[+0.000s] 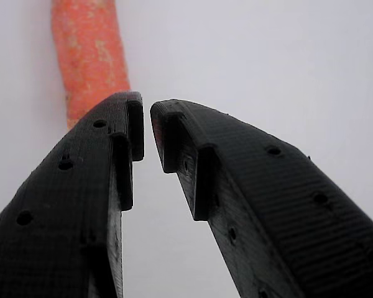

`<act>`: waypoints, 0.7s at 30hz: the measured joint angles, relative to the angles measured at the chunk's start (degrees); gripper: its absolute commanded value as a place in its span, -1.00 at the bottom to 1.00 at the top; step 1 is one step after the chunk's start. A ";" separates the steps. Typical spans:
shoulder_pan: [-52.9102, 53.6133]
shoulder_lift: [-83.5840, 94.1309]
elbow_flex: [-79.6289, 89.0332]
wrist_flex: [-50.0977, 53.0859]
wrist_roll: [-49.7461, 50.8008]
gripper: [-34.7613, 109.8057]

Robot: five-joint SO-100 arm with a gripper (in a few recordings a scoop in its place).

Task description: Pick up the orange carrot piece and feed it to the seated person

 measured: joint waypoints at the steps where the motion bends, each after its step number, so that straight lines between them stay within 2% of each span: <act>1: 0.00 0.00 0.00 0.00 0.00 -0.49; 9: 0.00 0.00 0.00 0.00 0.00 -0.22; 21: 0.00 0.00 0.00 0.18 0.00 -0.22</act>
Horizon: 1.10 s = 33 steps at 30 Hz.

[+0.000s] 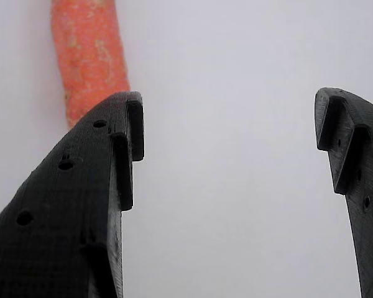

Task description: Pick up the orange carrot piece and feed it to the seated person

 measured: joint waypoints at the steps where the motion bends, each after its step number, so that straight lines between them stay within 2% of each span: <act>1: -0.09 0.00 0.00 0.00 0.00 -0.22; 8: -3.60 0.00 0.00 0.09 0.00 -0.22; 33: -2.11 -10.02 -1.41 -0.26 0.00 -0.22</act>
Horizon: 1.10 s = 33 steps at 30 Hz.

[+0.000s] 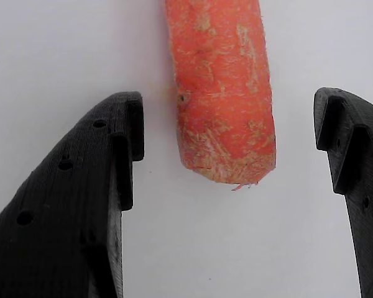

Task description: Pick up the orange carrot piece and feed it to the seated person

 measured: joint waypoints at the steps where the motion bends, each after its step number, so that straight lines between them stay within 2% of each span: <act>1: 0.00 0.00 0.00 0.00 0.00 -0.22; 7: 0.00 0.00 0.00 0.00 0.00 -0.26; 14: 0.00 0.00 0.00 0.00 0.00 -0.58; 17: 0.00 0.00 0.00 0.00 0.09 -0.54; 33: 0.00 0.00 0.00 0.00 0.18 -0.55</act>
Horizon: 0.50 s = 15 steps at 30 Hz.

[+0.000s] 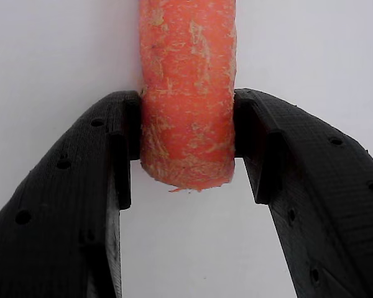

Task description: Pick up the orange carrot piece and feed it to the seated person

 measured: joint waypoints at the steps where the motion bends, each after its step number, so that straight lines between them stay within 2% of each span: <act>1: 0.00 0.00 -0.18 0.00 0.00 -0.55; 15: -4.75 -0.18 -18.11 0.00 -0.18 -0.55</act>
